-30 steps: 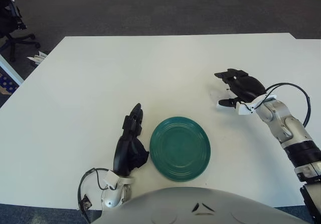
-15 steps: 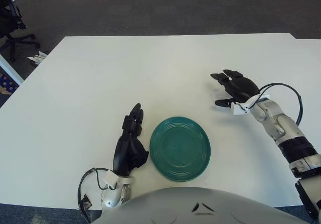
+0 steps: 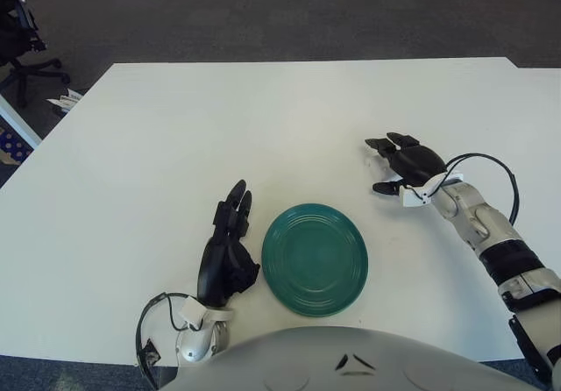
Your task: Put the charger into the plate.
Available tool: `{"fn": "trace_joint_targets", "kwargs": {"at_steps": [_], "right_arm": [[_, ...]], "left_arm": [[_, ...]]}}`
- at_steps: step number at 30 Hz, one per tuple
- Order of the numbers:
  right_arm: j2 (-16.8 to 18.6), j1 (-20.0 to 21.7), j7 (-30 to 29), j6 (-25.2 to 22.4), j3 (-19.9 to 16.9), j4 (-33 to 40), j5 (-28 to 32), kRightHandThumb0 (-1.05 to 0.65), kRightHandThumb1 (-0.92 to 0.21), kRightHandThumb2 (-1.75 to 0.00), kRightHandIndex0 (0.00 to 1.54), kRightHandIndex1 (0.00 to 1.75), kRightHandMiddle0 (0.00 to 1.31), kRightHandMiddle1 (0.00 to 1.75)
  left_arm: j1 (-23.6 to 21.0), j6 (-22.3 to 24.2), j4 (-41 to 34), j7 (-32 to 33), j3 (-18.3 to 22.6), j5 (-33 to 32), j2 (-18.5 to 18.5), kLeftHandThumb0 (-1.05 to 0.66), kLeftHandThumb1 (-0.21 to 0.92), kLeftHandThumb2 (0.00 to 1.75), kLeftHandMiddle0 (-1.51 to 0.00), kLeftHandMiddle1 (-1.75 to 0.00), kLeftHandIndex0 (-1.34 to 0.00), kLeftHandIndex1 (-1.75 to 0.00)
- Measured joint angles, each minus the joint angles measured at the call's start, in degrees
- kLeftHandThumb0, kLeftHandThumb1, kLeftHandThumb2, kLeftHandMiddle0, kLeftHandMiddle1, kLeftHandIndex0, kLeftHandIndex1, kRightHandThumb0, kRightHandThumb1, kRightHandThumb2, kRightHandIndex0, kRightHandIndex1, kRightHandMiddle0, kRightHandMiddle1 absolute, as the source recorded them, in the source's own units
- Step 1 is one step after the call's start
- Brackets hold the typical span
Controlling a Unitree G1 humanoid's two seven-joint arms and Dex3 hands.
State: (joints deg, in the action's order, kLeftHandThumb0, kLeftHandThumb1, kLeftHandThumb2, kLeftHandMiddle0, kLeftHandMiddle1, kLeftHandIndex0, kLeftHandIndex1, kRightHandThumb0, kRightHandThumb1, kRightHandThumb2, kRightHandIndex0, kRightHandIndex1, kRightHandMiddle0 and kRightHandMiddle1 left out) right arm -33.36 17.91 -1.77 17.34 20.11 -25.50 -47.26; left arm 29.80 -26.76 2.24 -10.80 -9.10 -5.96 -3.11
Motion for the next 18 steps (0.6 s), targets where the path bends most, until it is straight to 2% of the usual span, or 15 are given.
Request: {"fn": "trace_joint_targets", "kwargs": {"at_steps": [8, 18], "right_arm": [[1.0, 0.2, -2.1, 0.1, 0.5, -2.9, 0.7, -1.05, -0.92, -0.71, 0.0, 0.0, 0.0, 0.2], [1.2, 1.4, -4.2, 0.6, 1.8, -6.2, 1.3, -1.05, -0.92, -0.76, 0.0, 0.0, 0.0, 0.18]], "left_arm": [[1.2, 4.7, -3.3, 0.2, -0.9, 0.2, 0.3, -0.99, 0.92, 1.1, -0.21, 0.0, 0.0, -0.46], [1.5, 6.7, -4.9, 0.4, -1.0, 0.1, 0.3, -1.01, 0.92, 1.1, -0.21, 0.0, 0.0, -0.47]]}}
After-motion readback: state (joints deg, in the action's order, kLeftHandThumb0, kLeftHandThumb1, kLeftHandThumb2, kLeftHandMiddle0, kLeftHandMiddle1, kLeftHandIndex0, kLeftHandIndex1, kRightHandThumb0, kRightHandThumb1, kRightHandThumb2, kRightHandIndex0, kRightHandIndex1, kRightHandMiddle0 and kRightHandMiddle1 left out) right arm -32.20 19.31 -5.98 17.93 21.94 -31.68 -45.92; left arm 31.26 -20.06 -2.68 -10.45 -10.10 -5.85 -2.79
